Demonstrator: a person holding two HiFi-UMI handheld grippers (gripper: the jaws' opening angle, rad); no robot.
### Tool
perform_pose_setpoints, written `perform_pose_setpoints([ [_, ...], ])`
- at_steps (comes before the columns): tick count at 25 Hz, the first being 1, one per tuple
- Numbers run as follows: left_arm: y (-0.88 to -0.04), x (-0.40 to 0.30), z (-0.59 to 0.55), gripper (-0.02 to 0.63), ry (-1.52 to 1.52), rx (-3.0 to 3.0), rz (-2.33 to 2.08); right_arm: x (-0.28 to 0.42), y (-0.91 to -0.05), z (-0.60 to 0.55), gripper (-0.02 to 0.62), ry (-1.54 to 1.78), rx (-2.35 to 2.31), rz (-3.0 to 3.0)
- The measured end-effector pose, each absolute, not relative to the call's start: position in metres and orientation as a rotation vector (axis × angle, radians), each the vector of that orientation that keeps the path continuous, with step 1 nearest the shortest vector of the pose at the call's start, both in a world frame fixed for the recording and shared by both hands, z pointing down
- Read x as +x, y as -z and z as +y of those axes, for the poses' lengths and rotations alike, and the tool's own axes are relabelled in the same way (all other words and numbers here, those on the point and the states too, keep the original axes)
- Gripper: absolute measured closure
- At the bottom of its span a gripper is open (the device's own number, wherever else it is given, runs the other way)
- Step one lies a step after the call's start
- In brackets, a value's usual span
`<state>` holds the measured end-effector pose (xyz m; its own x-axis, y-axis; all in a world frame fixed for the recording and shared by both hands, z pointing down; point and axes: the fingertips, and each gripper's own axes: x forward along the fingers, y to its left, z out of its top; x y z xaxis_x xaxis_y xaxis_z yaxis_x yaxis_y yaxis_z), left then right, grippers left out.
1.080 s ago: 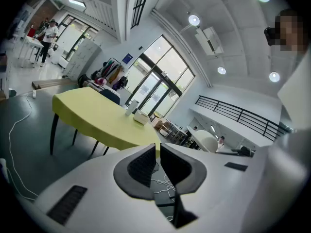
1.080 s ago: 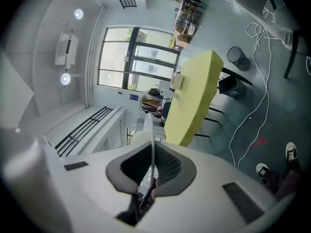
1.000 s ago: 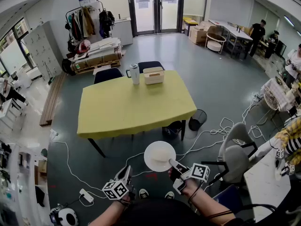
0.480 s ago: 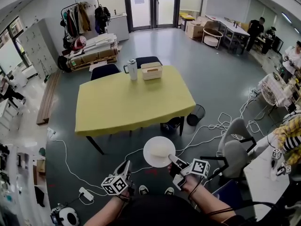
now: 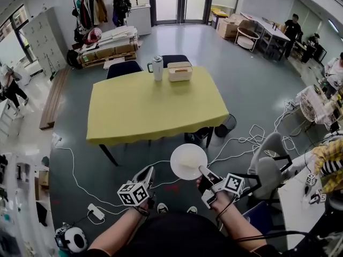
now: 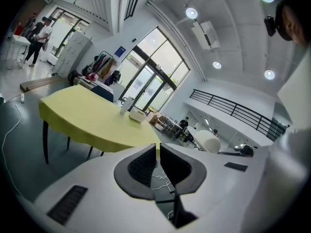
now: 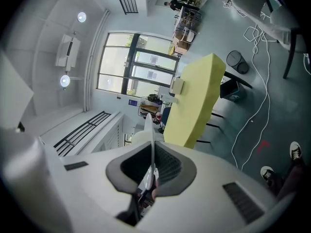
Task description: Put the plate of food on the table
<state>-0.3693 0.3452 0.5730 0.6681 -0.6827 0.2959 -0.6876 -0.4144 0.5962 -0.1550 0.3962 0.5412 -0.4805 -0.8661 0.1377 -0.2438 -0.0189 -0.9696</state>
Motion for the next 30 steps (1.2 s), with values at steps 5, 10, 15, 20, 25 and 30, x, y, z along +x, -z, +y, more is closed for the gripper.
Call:
perform_pose_setpoints([
  [5,-0.557,-0.373,0.326,0.581,-0.018,2.245,-1.031,-0.165,-0.540,0.386,0.574,1.515,-1.184,1.719],
  [10,-0.550,-0.381,0.311,0.592,-0.007,2.261,-1.002,-0.170,-0.536,0.379,0.574,1.486,-1.213,1.705],
  [15,-0.551,-0.385,0.300,0.595,-0.002,2.268,-0.991,-0.169,-0.538,0.375,0.574,1.467,-1.228,1.679],
  [20,-0.548,-0.376,0.292,0.597,0.012,2.297,-0.978,-0.159,-0.538,0.368,0.574,1.463,-1.239,1.658],
  [25,-0.543,-0.365,0.272,0.597,0.024,2.312,-0.994,-0.146,-0.543,0.347,0.574,1.462,-1.233,1.661],
  [30,-0.538,-0.349,0.248,0.597,0.026,2.334,-1.028,-0.129,-0.542,0.316,0.574,1.463,-1.186,1.688],
])
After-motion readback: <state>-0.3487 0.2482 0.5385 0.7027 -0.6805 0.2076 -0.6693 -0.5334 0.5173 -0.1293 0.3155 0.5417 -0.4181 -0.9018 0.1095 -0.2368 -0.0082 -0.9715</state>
